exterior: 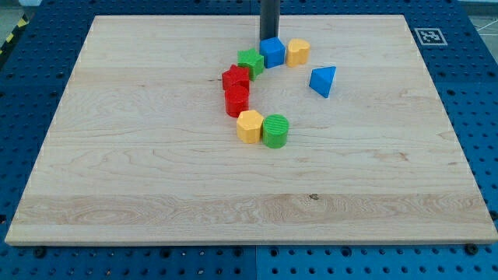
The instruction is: Slide the blue triangle to the right side of the green circle
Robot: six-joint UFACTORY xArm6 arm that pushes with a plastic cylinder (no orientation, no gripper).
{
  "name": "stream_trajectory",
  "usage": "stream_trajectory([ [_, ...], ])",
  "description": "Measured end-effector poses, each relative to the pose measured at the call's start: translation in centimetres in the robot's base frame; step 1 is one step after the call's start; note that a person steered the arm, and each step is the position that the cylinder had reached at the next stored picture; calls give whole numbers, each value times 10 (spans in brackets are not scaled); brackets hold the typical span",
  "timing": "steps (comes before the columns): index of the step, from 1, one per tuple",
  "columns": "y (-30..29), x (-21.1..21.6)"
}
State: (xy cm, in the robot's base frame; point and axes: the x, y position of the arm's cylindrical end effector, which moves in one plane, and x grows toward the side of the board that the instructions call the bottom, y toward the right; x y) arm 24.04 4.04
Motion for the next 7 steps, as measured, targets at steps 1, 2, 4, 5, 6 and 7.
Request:
stream_trajectory([
  [1,47,-36],
  [2,113,-36],
  [4,144,15],
  [5,132,38],
  [6,118,58],
  [7,105,78],
])
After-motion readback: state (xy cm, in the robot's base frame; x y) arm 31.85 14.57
